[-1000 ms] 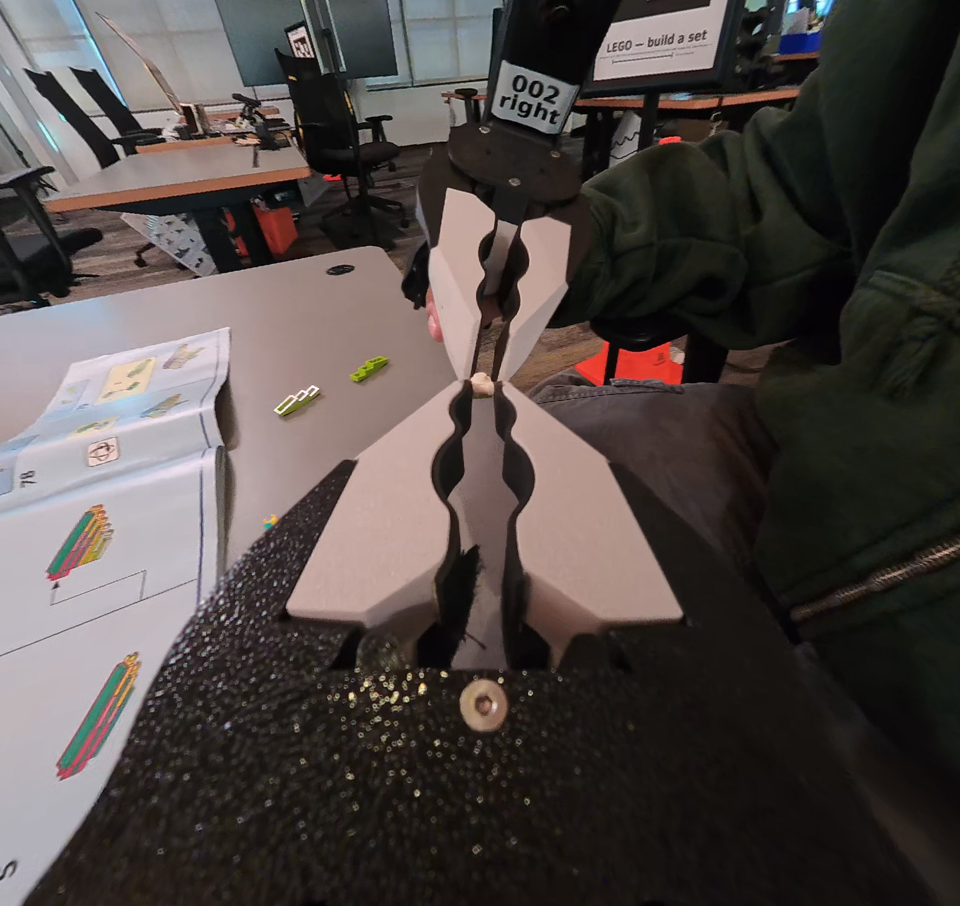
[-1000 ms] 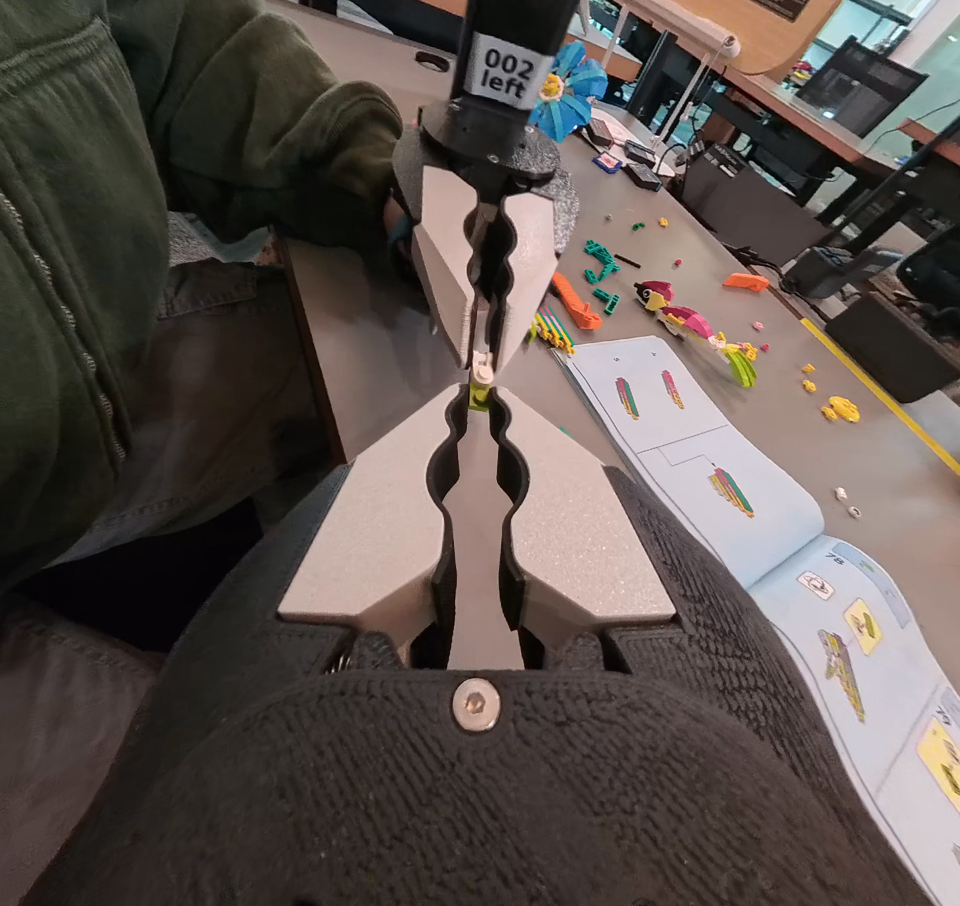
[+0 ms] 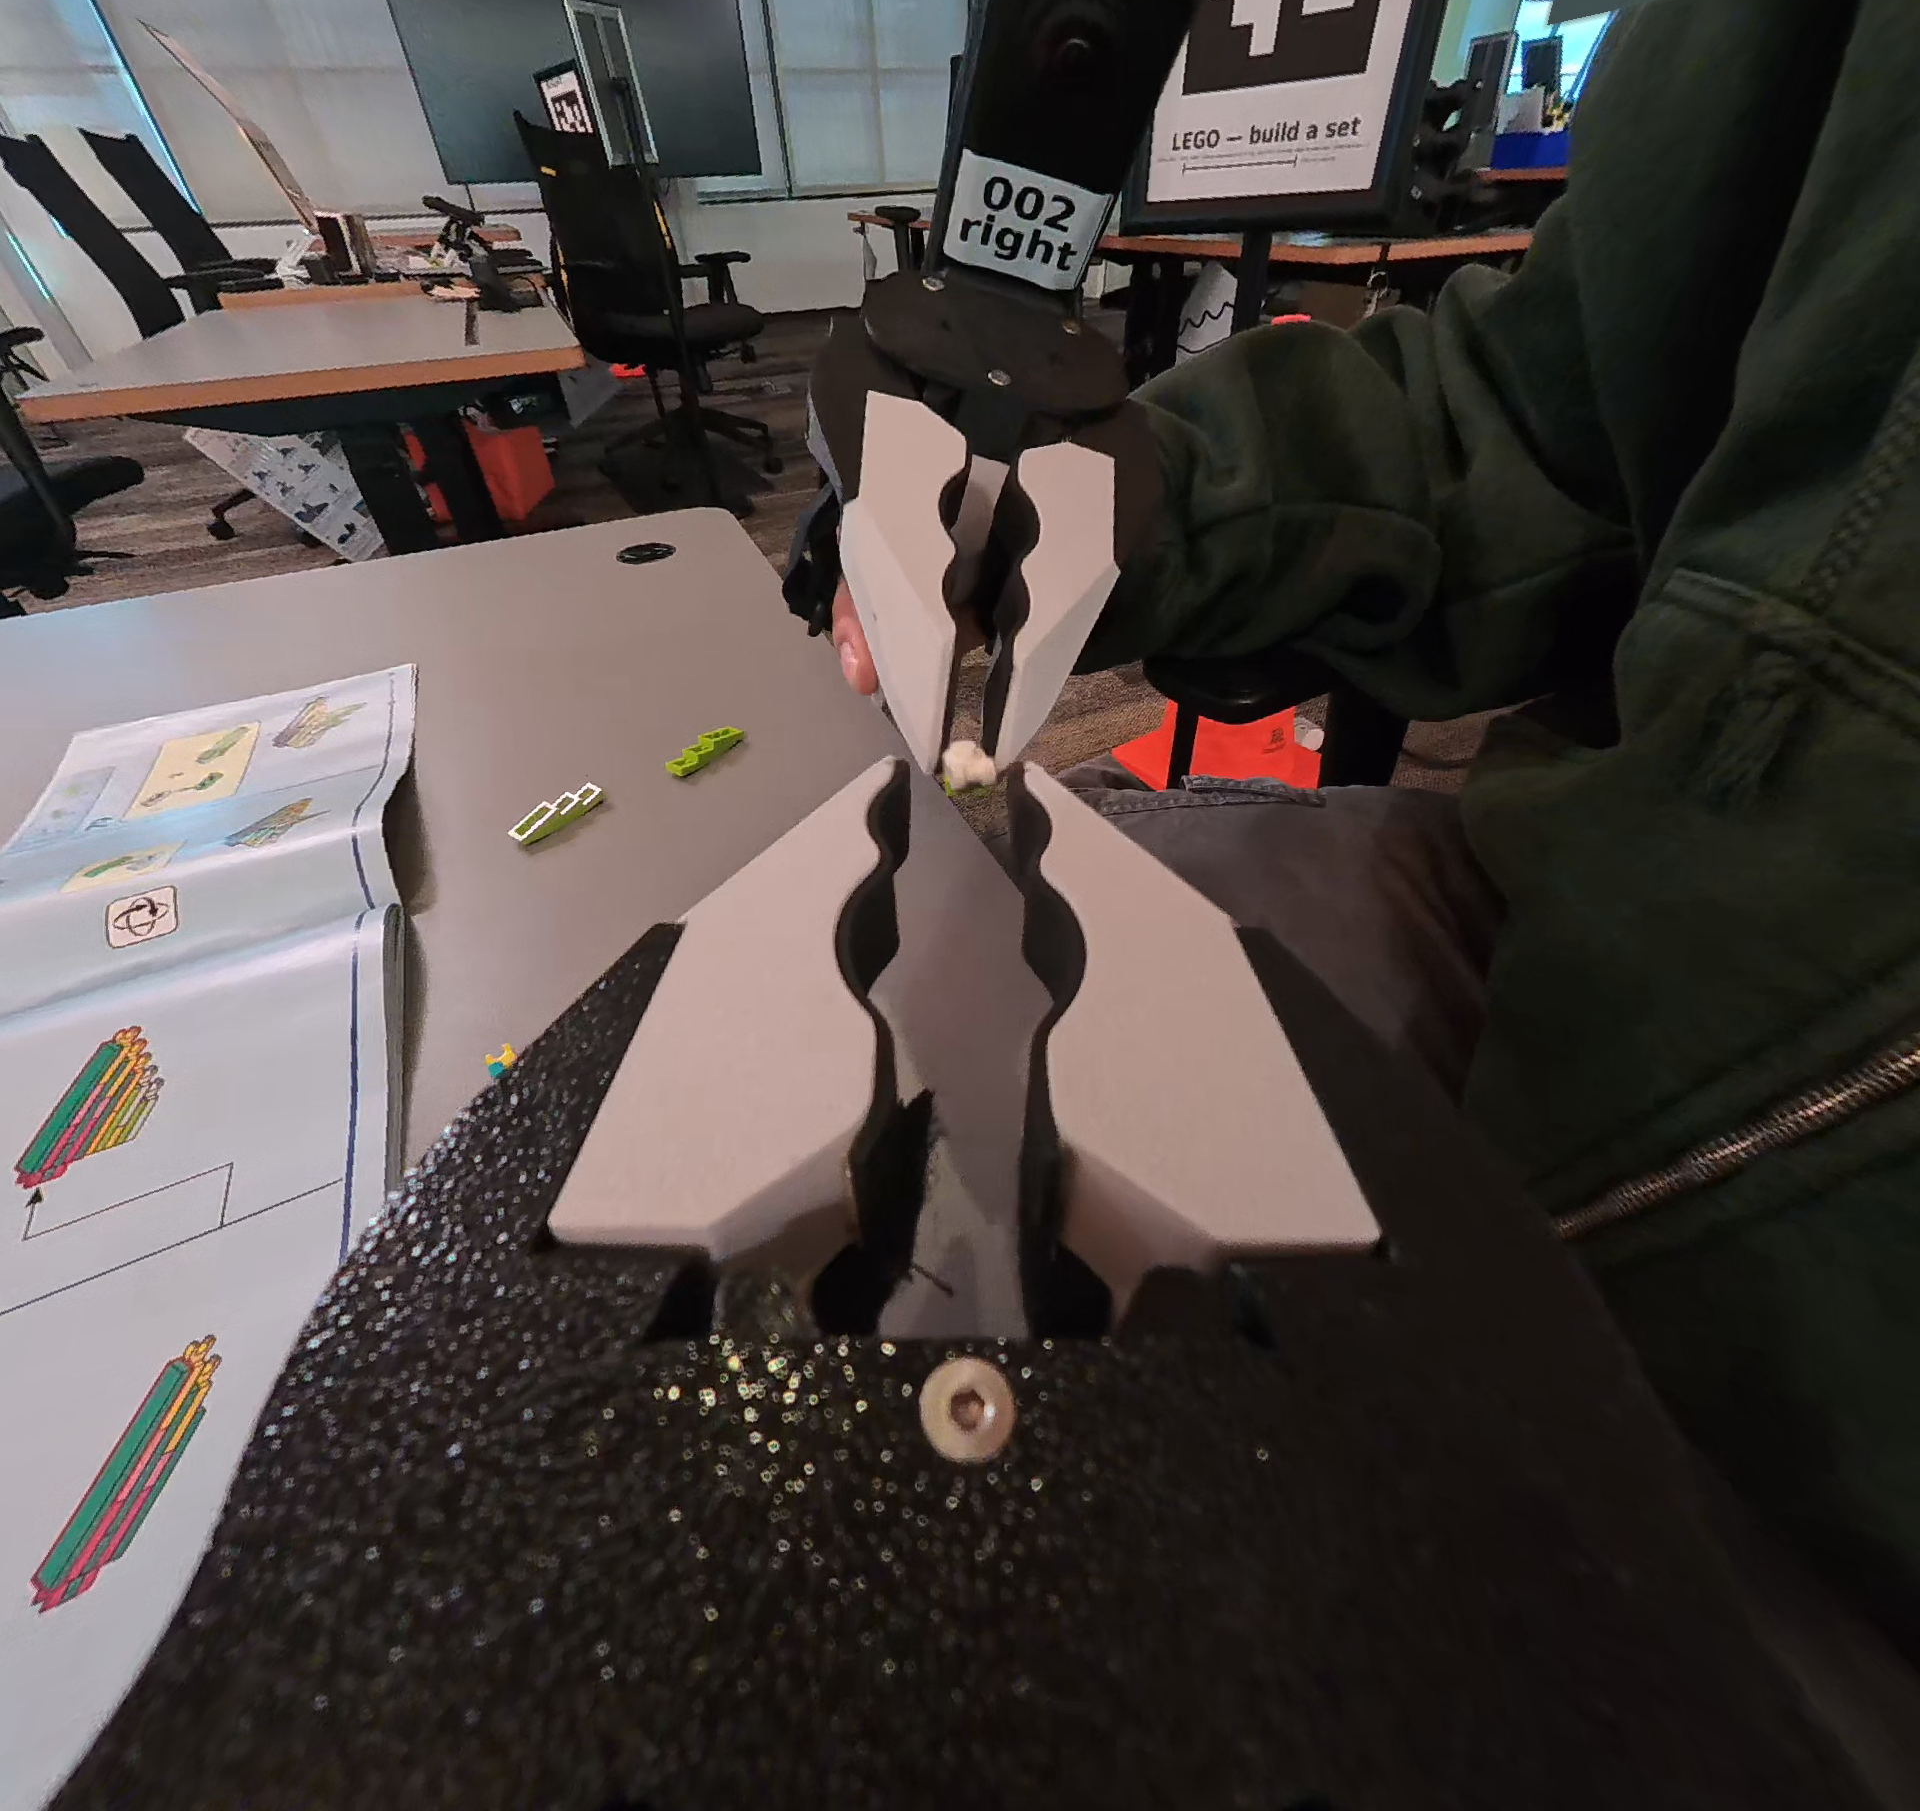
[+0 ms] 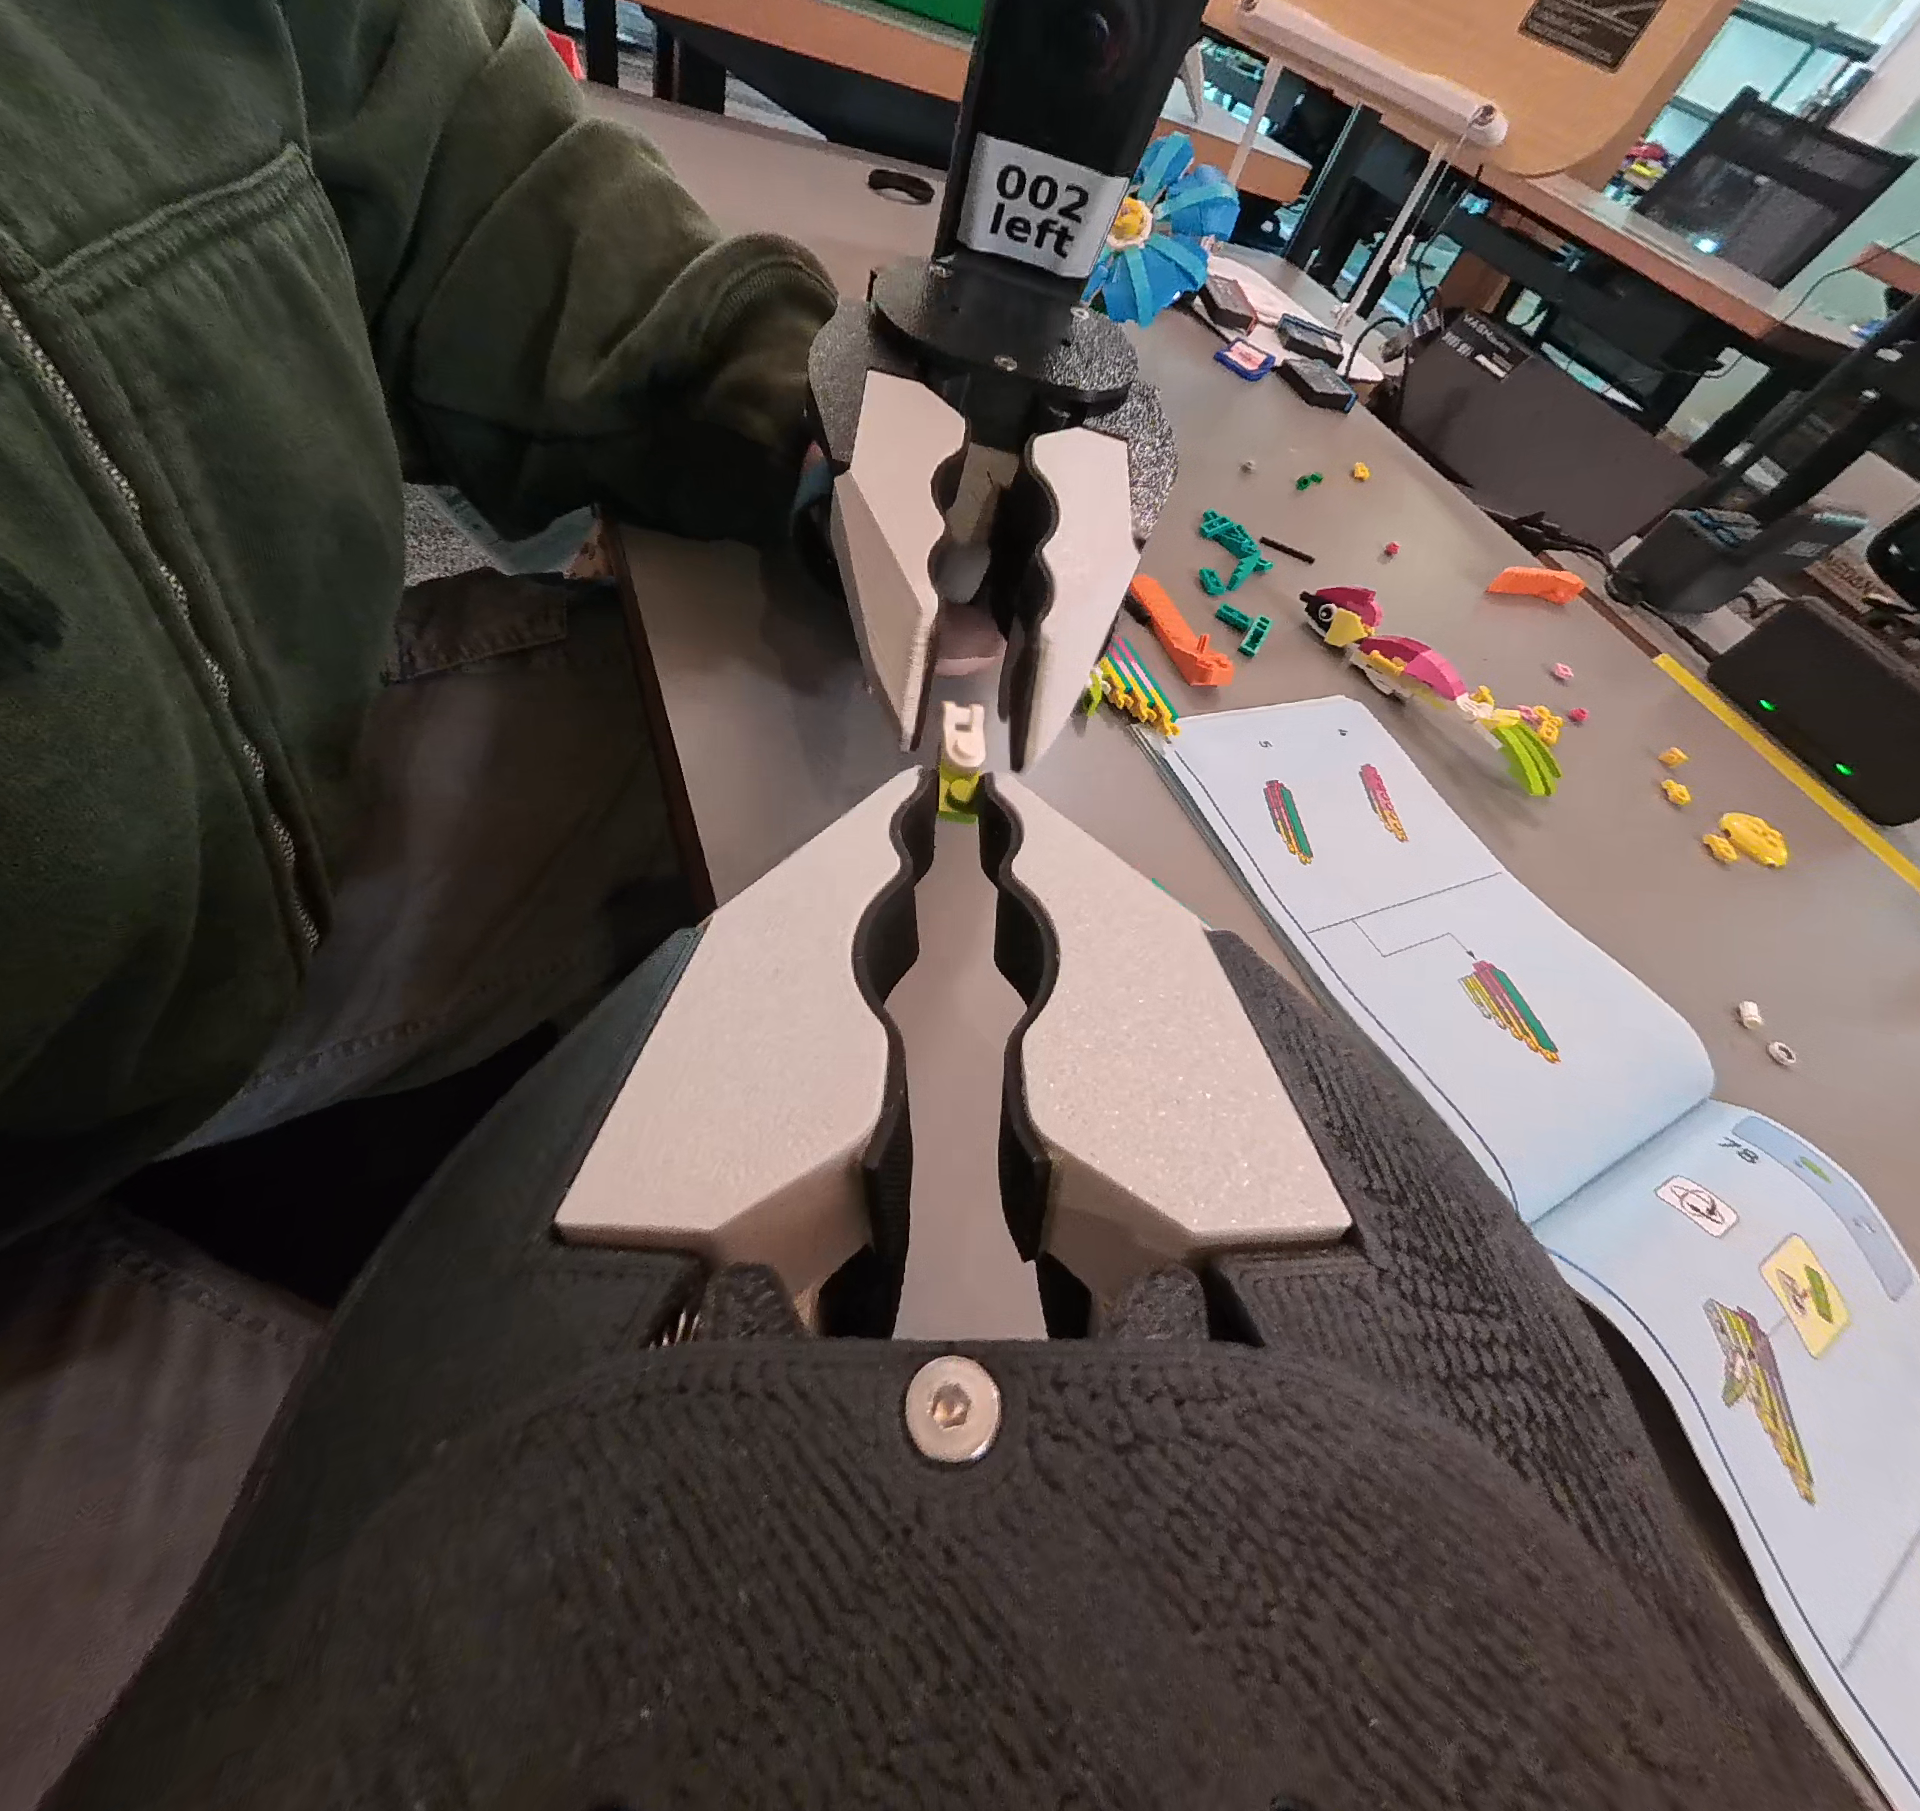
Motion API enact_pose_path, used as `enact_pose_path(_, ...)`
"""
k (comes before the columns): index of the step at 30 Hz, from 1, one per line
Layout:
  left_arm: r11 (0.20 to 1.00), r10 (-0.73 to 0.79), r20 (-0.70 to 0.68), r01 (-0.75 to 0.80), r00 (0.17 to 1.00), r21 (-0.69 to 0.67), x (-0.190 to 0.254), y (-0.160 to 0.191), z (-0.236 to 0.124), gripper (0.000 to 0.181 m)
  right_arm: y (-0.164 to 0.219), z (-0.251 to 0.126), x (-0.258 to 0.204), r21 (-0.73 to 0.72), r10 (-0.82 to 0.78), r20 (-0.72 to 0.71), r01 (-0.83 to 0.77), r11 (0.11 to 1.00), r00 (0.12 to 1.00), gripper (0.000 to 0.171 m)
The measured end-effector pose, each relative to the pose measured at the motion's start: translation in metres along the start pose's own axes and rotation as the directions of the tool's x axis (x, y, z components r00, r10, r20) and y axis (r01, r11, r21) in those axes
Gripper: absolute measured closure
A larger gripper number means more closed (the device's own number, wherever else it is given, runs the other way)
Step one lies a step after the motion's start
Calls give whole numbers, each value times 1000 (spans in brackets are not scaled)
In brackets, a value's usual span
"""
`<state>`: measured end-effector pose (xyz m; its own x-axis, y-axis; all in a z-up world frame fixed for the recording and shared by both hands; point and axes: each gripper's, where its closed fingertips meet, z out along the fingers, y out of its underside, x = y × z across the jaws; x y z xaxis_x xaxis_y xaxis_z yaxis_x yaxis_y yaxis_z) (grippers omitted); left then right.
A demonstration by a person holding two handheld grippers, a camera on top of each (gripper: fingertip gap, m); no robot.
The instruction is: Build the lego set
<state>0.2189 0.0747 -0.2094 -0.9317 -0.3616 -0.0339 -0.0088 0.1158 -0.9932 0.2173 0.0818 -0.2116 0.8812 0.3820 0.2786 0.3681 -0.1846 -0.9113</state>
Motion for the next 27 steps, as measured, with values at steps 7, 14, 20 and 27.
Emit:
enact_pose_path(7,999,29,25,-29,999,-18,-3,2,1,175,-1,1,4,5,10,-22,-10,1000,1000,164)
enact_pose_path(14,999,30,103,-26,994,-35,-15,2,-2,175,24,-52,55,-164,-117,-290,71,984,950,156)
enact_pose_path(20,1000,7,147,-4,989,-20,-24,0,-6,175,111,-100,81,-181,391,-401,-491,852,828,143)
enact_pose_path(27,1000,2,162,1,987,-20,-27,0,-6,175,140,-101,68,-287,450,-387,-569,771,805,153)
